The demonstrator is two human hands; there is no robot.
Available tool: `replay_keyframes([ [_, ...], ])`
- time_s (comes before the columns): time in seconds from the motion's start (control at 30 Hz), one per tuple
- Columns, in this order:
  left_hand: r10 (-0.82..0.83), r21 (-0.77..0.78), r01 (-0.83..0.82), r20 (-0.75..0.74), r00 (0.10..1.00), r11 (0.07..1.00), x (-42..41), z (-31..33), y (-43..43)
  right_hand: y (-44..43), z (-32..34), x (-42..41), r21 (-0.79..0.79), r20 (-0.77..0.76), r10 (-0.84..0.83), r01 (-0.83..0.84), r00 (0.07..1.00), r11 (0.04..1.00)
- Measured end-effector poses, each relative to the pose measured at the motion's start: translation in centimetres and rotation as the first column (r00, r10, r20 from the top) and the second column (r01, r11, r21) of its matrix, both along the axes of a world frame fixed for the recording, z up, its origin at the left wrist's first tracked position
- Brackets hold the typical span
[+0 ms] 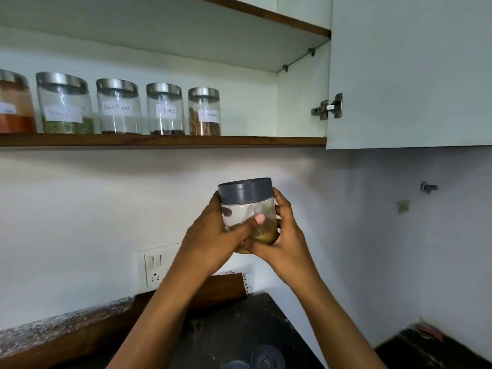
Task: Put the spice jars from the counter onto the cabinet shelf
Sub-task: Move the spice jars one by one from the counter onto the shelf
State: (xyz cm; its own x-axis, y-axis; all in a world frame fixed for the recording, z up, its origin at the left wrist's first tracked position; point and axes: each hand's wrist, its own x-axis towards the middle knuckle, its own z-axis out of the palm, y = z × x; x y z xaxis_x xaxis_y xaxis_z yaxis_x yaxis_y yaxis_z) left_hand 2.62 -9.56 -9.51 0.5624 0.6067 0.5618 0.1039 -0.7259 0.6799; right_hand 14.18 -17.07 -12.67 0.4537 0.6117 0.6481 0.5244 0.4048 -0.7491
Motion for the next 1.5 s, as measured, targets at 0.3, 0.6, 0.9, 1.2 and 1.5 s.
replay_keyframes([
  [0.3,-0.188,-0.266,0.234,0.189,0.964,0.935,-1.3,1.3,1.2,-1.4,1.5,1.4,-0.038,-0.180,0.277,-0.288,0.944,0.957],
  [0.6,-0.336,-0.387,0.414,0.255,0.907,0.824,-0.3,0.8,1.1,-1.2,1.9,0.8,0.073,-0.257,0.277,-0.267,0.926,0.961],
  [0.9,-0.418,-0.505,0.591,0.420,0.805,0.630,0.5,0.7,2.4,-2.6,2.3,1.4,0.042,-0.277,0.286,-0.285,0.917,0.957],
  [1.2,-0.319,-0.472,0.607,0.555,0.768,0.640,2.1,0.8,1.8,-3.0,3.1,1.1,0.073,-0.257,0.168,-0.154,0.952,0.985],
  [1.5,-0.026,-0.182,0.178,0.623,0.782,0.967,3.1,0.8,0.4,-2.0,4.0,1.7,0.140,-0.190,0.068,-0.042,0.979,0.989],
])
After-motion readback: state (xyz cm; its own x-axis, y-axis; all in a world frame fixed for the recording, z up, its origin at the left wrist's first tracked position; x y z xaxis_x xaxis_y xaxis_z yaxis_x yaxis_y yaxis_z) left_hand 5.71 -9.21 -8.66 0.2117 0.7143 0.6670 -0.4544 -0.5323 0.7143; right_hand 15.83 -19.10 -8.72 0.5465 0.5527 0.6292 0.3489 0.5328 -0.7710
